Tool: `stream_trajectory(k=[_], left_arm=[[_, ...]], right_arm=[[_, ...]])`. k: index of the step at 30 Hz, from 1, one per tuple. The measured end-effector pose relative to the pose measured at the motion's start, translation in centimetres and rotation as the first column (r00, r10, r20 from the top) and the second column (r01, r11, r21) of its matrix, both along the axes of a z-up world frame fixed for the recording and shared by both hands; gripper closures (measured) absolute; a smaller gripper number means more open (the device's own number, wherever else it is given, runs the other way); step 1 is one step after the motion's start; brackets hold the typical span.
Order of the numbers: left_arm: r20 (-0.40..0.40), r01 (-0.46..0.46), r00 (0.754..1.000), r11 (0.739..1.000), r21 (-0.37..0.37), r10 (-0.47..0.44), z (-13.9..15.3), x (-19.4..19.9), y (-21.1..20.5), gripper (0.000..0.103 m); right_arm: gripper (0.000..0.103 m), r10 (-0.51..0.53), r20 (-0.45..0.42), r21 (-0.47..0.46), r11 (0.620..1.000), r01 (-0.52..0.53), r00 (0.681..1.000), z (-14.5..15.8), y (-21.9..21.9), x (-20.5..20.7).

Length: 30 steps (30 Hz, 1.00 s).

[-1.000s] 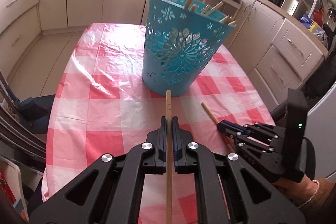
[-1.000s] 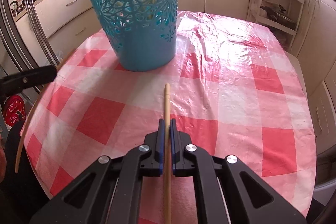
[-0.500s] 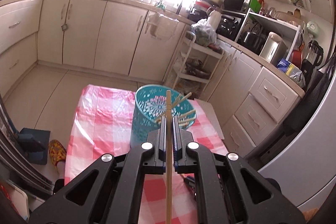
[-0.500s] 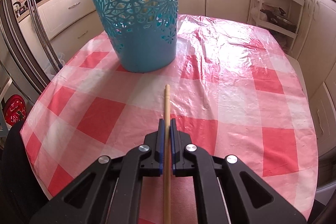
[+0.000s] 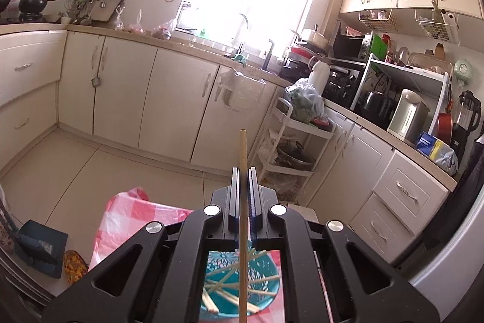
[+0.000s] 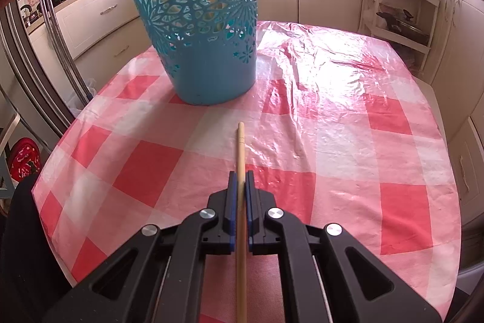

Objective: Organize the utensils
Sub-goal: 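Lift the chopstick over the basket with the left gripper and release it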

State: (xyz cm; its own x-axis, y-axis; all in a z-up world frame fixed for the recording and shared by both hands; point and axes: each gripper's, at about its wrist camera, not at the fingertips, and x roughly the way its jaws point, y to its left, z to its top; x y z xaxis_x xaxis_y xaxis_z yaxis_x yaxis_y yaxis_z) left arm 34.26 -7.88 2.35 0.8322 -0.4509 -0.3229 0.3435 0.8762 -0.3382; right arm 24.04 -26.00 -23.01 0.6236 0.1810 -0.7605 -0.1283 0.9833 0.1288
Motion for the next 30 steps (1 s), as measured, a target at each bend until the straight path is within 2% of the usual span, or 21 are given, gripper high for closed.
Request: stream_trajectory(k=[9, 19, 26, 29, 30], left_arm=[[-0.008, -0.078, 0.997, 0.997, -0.017, 0.078, -2.4, 4.9, -1.5, 0.098], [-0.014, -0.093, 0.995, 0.994, 0.051, 0.094, -5.2, 5.0, -2.6, 0.098], [-0.077, -0.043, 0.996, 0.990, 0.138, 0.054, -7.3, 3.1, -2.8, 0.097], [-0.101, -0.057, 0.992, 0.988, 0.146, 0.072, -7.8, 1.7, -1.5, 0.082], [-0.102, -0.071, 0.991, 0.987, 0.146, 0.087, -7.9, 1.1, -0.9, 0.069]], right_arm=[[0.097, 0.011, -0.002, -0.004, 1.000, -0.011, 1.000, 0.0, 0.3, 0.1], [0.097, 0.014, -0.004, 0.000, 1.000, -0.014, 1.000, 0.0, 0.3, 0.2], [0.097, 0.017, -0.003, -0.007, 1.000, -0.017, 1.000, 0.0, 0.4, 0.2], [0.091, 0.030, -0.002, -0.009, 1.000, -0.030, 1.000, 0.0, 0.6, 0.2], [0.090, 0.035, 0.000, -0.018, 0.999, -0.035, 0.999, 0.0, 0.8, 0.1]])
